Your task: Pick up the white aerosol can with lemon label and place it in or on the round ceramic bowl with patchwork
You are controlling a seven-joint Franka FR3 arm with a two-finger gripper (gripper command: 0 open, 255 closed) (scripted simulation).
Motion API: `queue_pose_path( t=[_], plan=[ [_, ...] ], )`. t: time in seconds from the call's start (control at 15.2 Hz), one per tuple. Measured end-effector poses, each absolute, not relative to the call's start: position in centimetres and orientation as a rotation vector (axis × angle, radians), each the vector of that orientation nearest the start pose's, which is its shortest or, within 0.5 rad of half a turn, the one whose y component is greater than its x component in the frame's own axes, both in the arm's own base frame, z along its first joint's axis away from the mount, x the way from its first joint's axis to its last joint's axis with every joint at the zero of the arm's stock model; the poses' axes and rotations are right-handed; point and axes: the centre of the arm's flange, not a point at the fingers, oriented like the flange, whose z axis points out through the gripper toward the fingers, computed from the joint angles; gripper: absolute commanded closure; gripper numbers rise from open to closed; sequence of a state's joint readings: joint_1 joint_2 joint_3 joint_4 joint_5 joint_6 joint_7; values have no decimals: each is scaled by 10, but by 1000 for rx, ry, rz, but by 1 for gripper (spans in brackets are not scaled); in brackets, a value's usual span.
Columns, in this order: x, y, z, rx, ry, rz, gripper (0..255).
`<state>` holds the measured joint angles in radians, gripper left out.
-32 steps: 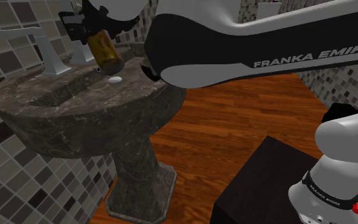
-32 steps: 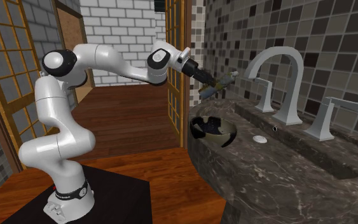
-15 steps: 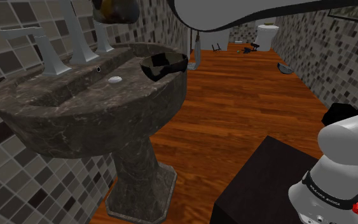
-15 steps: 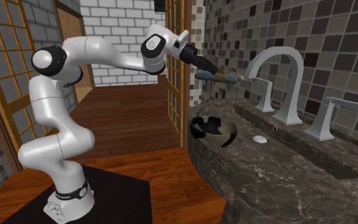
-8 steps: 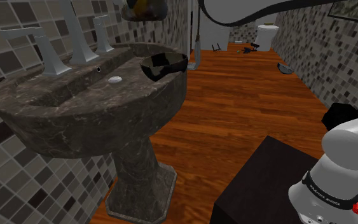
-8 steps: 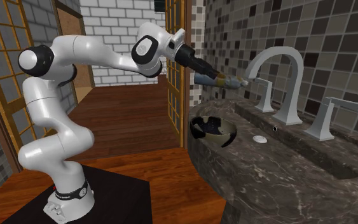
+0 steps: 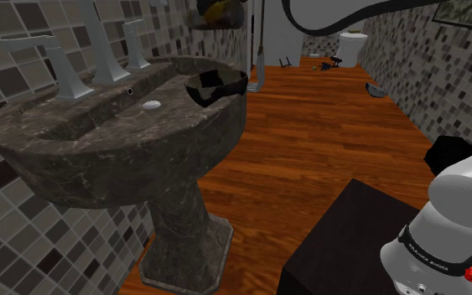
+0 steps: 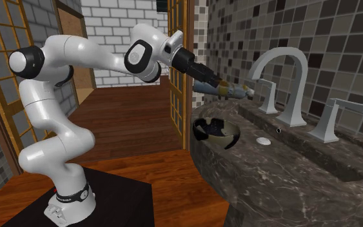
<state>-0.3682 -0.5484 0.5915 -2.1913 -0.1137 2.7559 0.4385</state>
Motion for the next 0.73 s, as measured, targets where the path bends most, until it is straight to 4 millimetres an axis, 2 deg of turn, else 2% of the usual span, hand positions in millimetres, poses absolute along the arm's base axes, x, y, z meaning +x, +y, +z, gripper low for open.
queue_pose_path(
  t=[0.59,0.73],
  plan=[
    [436,178,631,-2739,48,-1633,255],
    [437,178,626,-2739,48,-1633,255]
  ],
)
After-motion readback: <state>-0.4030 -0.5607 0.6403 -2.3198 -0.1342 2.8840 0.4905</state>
